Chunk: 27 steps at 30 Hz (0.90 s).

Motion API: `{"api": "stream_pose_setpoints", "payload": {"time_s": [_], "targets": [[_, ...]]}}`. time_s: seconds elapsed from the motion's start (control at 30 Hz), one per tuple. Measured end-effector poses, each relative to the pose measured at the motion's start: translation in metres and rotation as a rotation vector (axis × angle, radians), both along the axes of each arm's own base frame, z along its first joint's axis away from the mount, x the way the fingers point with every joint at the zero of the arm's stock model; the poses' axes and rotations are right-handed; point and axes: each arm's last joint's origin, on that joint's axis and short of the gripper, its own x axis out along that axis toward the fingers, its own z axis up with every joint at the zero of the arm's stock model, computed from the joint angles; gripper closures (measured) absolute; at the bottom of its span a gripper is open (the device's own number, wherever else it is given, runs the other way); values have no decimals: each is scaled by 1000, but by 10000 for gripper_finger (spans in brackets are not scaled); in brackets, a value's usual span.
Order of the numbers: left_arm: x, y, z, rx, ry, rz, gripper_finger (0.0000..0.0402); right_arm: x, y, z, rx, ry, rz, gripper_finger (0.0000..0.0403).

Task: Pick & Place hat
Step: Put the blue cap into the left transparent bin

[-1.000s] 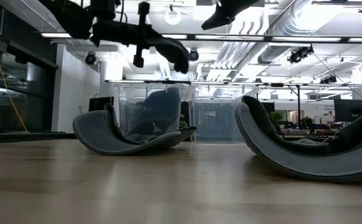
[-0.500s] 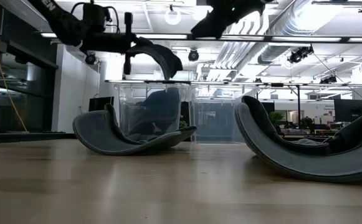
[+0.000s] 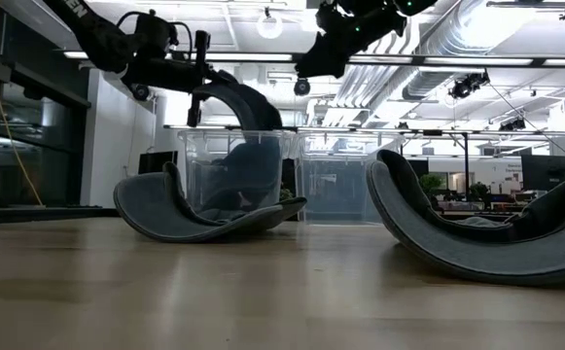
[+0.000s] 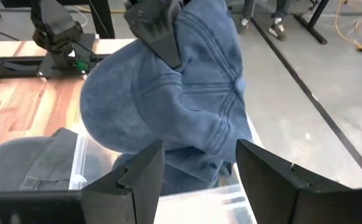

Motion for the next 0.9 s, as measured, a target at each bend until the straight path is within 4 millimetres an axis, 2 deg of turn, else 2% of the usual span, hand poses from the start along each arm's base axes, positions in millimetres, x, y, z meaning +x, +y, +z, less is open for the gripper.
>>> {"api": "stream_pose_setpoints", "payload": {"time_s": [0.2, 0.57, 0.9], "targets": [[12, -5, 4, 29, -65, -16, 401, -1, -1, -1, -5, 12, -7, 210], [18, -10, 8, 40, -97, 18, 401, -2, -2, -2, -3, 21, -9, 210], [36, -7, -16, -17, -31, 34, 401, -3, -2, -3, -18, 37, -3, 210]]}}
